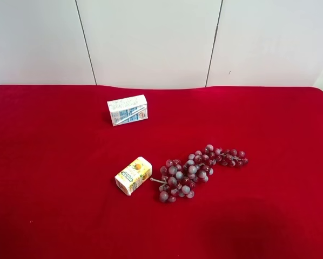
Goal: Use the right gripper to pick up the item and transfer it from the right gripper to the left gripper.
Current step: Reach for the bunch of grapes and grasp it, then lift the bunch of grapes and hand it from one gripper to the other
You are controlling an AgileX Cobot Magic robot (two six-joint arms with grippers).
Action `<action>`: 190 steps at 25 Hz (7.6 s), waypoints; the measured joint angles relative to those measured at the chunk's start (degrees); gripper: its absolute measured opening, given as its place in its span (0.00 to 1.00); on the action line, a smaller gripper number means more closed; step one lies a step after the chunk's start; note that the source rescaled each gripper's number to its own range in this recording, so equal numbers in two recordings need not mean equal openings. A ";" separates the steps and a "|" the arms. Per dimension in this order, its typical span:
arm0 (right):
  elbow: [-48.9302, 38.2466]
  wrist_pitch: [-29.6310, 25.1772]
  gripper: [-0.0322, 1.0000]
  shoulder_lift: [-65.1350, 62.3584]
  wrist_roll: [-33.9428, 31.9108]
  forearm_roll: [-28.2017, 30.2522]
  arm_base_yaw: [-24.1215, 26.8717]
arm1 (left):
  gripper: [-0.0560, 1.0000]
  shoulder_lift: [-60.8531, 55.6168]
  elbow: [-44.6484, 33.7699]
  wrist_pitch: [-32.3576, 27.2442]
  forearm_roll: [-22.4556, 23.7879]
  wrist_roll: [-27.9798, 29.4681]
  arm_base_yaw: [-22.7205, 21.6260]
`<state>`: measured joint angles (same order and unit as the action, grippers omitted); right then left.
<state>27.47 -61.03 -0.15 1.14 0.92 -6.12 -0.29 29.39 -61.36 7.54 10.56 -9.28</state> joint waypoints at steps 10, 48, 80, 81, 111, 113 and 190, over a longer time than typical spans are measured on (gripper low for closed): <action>0.00 0.00 0.99 0.00 0.00 0.00 0.00 | 1.00 0.00 0.00 0.00 0.00 0.00 0.00; 15.66 7.94 0.99 28.93 -0.32 -2.56 -0.64 | 1.00 0.00 0.00 0.00 0.05 -0.09 0.00; 20.33 38.26 0.99 91.93 17.30 -17.85 -25.37 | 1.00 0.00 0.00 0.00 0.05 -0.13 0.00; 20.33 38.84 0.99 93.28 17.30 -18.18 -25.70 | 1.00 0.00 0.00 0.00 0.05 -0.13 0.00; 20.95 40.48 0.37 103.64 17.30 -20.63 -26.02 | 1.00 0.00 -0.04 0.00 0.05 -0.13 0.00; 20.89 40.48 0.17 103.85 17.30 -20.52 -26.02 | 1.00 0.00 -0.04 0.00 0.05 -0.13 0.00; 45.40 16.34 0.04 93.61 73.77 -72.89 -26.02 | 1.00 5.51 0.98 2.77 -12.59 -11.42 0.00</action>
<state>72.87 -44.69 93.47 74.91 -71.97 -32.14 5.22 30.36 -58.59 -5.05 -0.85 -9.28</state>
